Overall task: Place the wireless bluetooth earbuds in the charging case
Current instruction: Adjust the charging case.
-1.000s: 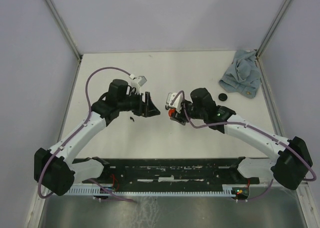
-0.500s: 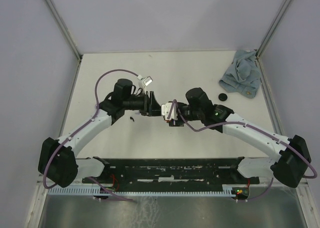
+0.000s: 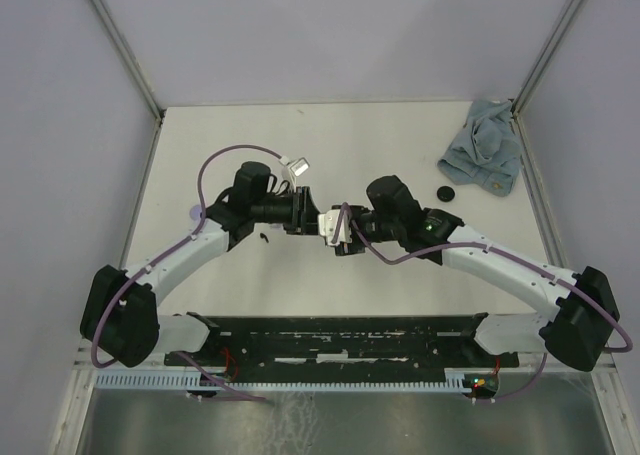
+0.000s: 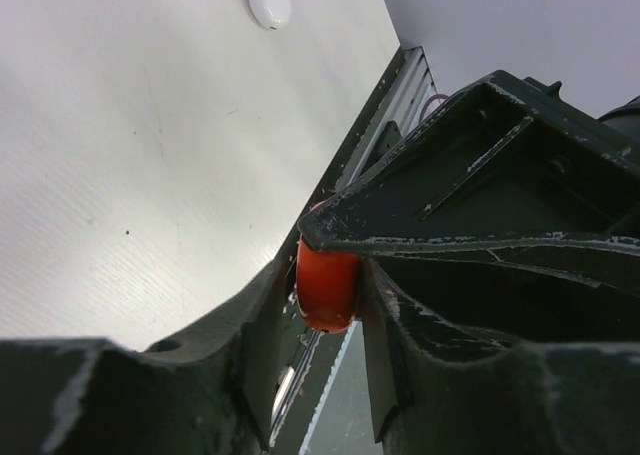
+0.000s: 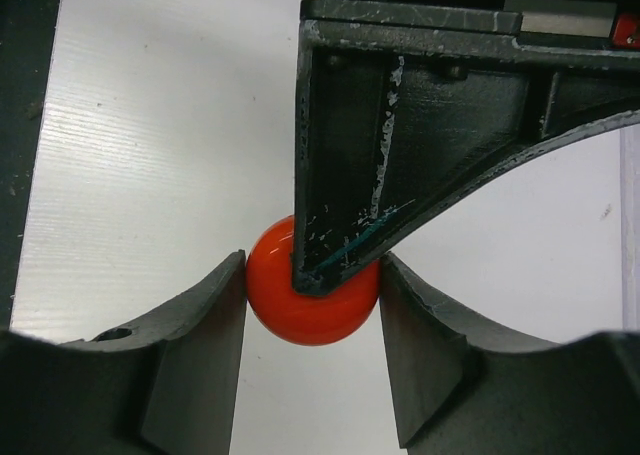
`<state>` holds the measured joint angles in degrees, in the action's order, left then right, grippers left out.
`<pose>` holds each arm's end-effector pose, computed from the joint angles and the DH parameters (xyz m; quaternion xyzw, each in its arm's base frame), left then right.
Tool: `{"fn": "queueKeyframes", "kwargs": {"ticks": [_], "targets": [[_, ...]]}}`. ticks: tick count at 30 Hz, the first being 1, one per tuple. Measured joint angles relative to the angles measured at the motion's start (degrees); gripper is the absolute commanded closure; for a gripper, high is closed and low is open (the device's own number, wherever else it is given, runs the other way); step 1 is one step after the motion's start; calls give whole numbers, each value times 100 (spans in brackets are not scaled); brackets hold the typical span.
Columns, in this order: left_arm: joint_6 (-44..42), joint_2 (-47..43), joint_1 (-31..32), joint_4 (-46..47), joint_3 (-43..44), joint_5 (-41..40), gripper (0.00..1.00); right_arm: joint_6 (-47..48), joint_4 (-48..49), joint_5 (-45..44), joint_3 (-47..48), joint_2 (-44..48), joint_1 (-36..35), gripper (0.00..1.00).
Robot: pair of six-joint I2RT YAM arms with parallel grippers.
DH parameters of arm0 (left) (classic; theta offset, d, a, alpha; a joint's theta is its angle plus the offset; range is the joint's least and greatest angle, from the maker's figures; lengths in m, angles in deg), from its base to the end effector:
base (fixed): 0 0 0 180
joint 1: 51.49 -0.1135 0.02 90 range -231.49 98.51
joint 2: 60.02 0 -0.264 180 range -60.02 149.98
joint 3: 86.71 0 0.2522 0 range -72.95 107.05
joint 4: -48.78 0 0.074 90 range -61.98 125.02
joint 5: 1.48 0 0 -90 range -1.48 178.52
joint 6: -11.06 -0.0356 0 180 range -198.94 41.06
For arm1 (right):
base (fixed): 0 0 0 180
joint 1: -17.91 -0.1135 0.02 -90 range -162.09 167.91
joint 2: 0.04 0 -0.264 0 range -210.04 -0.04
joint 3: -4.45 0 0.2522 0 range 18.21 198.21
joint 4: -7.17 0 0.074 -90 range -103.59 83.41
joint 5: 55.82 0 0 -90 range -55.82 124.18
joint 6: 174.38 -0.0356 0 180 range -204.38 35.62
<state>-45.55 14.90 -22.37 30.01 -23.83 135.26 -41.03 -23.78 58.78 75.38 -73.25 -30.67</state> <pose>0.2342 -0.1601 0.2654 0.1660 0.8049 -0.5301 0.2086 0.1772 0.2233 0.2979 -0.6884 0.5247 0.2084 0.4554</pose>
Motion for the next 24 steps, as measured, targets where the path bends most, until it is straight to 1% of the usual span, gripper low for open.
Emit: {"fn": "queueKeyframes", "kwargs": {"ticks": [2,4,7,11,17,20,24], "targets": [[50,0,0,79,-46,17,67,13,0,0,0,0,-7,54],[92,0,11,144,-57,35,75,31,-7,-7,0,-9,-7,48],[146,-9,13,212,-72,24,82,48,26,-46,0,-9,-7,39],[142,-92,13,247,-85,-94,85,-103,232,-153,-76,22,-7,30],[133,-452,24,393,-308,-481,88,-730,649,-402,-363,361,2,27],[140,-643,24,656,-487,-730,88,-1298,907,-452,-544,610,70,26],[190,-802,26,1233,-807,-1012,88,-2367,1558,-498,-977,1008,251,27]]}}
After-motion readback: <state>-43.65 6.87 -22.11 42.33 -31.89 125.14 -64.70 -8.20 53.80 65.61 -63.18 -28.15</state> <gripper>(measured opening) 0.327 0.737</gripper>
